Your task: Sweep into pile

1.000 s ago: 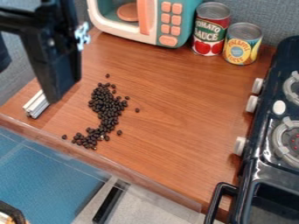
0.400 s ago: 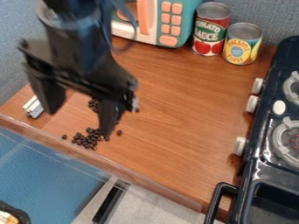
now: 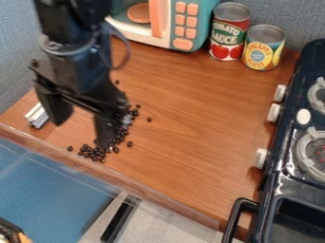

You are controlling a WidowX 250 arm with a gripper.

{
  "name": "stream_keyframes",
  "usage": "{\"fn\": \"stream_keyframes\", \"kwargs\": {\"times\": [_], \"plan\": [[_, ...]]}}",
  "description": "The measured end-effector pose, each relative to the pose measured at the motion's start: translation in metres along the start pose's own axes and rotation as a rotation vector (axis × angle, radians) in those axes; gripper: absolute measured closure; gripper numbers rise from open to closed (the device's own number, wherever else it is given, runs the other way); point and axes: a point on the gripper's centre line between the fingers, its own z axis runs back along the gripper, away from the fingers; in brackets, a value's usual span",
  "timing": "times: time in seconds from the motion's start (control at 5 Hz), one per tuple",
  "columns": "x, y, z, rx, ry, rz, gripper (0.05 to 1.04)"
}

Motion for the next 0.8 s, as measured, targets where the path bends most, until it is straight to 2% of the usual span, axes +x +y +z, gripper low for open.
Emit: {"fn": "stream_keyframes", "kwargs": {"times": [0.2, 0.4, 0.6, 0.8], "plan": [[0.006, 0.018, -0.022, -0.006, 0.042, -0.001, 0.082], [0.025, 0.028, -0.045, 0.021, 0.053, 0.003, 0.082], [0.045, 0.040, -0.064, 0.036, 0.045, 0.028, 0.083], [0.065, 0.058, -0.074, 0.073, 0.018, 0.062, 0.083]]}}
